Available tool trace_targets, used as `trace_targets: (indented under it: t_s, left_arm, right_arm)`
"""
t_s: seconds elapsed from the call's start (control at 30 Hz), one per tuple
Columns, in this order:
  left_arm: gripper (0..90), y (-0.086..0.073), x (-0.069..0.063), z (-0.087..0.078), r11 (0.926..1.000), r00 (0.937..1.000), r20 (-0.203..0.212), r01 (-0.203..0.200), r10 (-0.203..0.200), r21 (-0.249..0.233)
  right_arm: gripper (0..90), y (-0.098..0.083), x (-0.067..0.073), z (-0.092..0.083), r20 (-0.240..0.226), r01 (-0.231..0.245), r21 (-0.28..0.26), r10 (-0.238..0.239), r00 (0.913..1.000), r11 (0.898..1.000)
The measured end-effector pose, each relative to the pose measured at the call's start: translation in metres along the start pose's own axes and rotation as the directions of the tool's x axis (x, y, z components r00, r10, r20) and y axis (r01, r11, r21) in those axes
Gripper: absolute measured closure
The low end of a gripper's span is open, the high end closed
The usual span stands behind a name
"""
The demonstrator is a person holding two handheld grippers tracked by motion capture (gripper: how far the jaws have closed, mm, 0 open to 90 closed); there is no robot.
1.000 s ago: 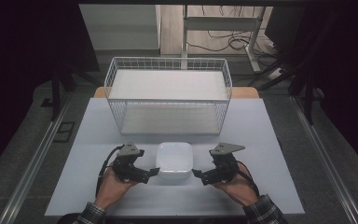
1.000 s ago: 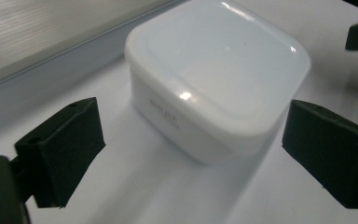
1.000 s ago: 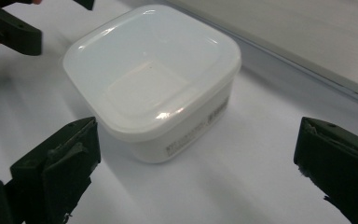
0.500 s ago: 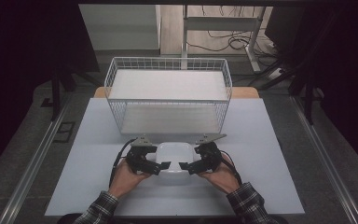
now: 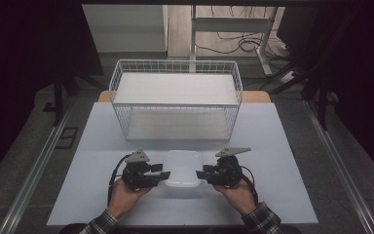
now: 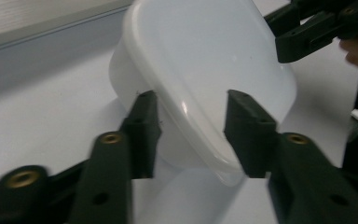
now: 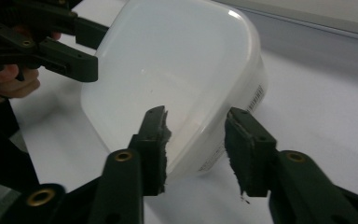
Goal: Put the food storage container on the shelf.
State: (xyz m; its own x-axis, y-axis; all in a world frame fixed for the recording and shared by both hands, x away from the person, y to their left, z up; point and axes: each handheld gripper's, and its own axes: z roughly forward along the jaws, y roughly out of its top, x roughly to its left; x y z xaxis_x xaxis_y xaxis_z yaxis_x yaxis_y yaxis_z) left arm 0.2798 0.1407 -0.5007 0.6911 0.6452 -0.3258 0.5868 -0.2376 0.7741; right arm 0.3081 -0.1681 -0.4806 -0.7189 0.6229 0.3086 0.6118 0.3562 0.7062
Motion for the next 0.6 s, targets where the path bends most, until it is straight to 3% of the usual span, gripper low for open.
trace_targets:
  t_s: [0.1, 0.13, 0.17, 0.2, 0.4, 0.6]
  left_arm:
    - [68.7, 0.000, -0.001, -0.003, 0.9995, 0.9996, -0.029, 0.003, -0.004, -0.031]
    - [74.8, 0.000, -0.002, -0.004, 0.9996, 0.9992, -0.039, -0.007, 0.006, -0.029]
    - [79.0, 0.000, -0.004, -0.002, 0.9991, 0.9973, -0.064, -0.036, 0.035, -0.020]
    - [79.0, 0.001, -0.006, -0.001, 0.9985, 0.9950, -0.086, -0.053, 0.052, -0.014]
    - [79.5, 0.003, -0.005, -0.003, 0.9980, 0.9944, -0.098, -0.043, 0.038, -0.046]
    - [79.6, 0.012, 0.003, -0.004, 0.9970, 0.9945, -0.103, -0.027, 0.019, -0.073]
  right_arm:
    - [72.2, -0.001, -0.002, -0.004, -0.003, -0.027, -0.041, 0.027, 0.9996, 0.999]
    - [77.5, 0.000, -0.002, -0.005, 0.013, -0.025, -0.052, 0.026, 0.9996, 0.998]
    - [77.1, -0.001, -0.002, -0.006, 0.042, -0.008, -0.056, 0.010, 0.9991, 0.998]
    - [77.2, -0.001, -0.002, -0.005, 0.052, 0.013, -0.052, -0.010, 0.9986, 0.999]
    - [77.4, 0.000, -0.001, -0.004, 0.070, 0.032, -0.082, -0.026, 0.9972, 0.996]
    - [77.4, 0.013, -0.001, -0.002, 0.093, 0.075, -0.109, -0.065, 0.9936, 0.991]
